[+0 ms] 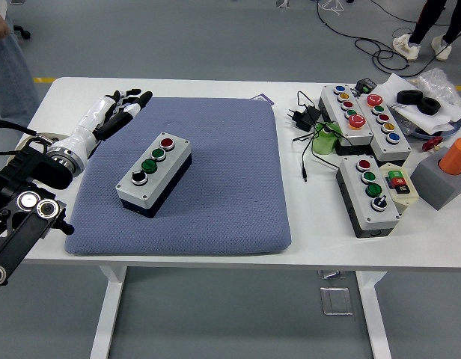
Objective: Pick up the button,place it on the desk,press the button,press the button
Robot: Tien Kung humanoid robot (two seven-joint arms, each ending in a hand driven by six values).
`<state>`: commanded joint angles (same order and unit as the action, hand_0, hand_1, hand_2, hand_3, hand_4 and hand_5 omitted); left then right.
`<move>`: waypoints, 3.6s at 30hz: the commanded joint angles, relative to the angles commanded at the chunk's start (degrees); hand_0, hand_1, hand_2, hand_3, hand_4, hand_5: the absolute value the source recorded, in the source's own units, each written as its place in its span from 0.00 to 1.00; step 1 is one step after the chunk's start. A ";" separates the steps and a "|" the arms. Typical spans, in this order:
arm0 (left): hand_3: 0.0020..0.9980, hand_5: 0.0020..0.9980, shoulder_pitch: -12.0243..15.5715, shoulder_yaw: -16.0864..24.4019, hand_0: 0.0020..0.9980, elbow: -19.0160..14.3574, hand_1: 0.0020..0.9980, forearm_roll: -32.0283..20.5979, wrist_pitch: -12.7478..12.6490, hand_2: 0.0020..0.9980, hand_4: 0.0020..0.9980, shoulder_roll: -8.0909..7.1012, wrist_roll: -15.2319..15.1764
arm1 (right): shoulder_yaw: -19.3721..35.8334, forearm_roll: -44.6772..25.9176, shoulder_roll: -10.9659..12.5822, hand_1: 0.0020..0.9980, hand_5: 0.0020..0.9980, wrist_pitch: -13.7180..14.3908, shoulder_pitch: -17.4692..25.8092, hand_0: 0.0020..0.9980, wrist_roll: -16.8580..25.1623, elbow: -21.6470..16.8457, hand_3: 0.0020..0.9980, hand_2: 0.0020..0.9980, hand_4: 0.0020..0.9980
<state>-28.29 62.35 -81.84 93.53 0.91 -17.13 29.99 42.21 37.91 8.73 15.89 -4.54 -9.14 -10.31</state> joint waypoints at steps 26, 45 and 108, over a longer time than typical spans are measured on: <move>1.00 1.00 -1.51 -4.91 0.94 6.80 1.00 36.47 1.29 1.00 1.00 5.35 6.99 | 0.04 0.15 0.04 0.49 0.03 -0.01 -0.39 0.63 0.14 0.00 0.58 0.55 0.27; 1.00 1.00 -1.38 -8.02 0.87 10.06 0.98 34.66 2.80 1.00 1.00 7.21 6.99 | 0.83 1.13 0.19 0.49 0.03 0.16 -0.54 0.63 0.03 0.00 0.58 0.54 0.27; 0.42 0.00 -13.82 -22.43 0.47 20.37 0.43 36.47 -9.17 0.39 0.71 -3.03 -35.08 | 0.71 1.55 0.12 0.48 0.02 0.03 -0.80 0.63 -0.20 0.00 0.58 0.54 0.27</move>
<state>-42.11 39.91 -61.47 130.00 -8.26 -20.17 -5.09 42.92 39.46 8.85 15.92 -5.34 -9.34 -10.31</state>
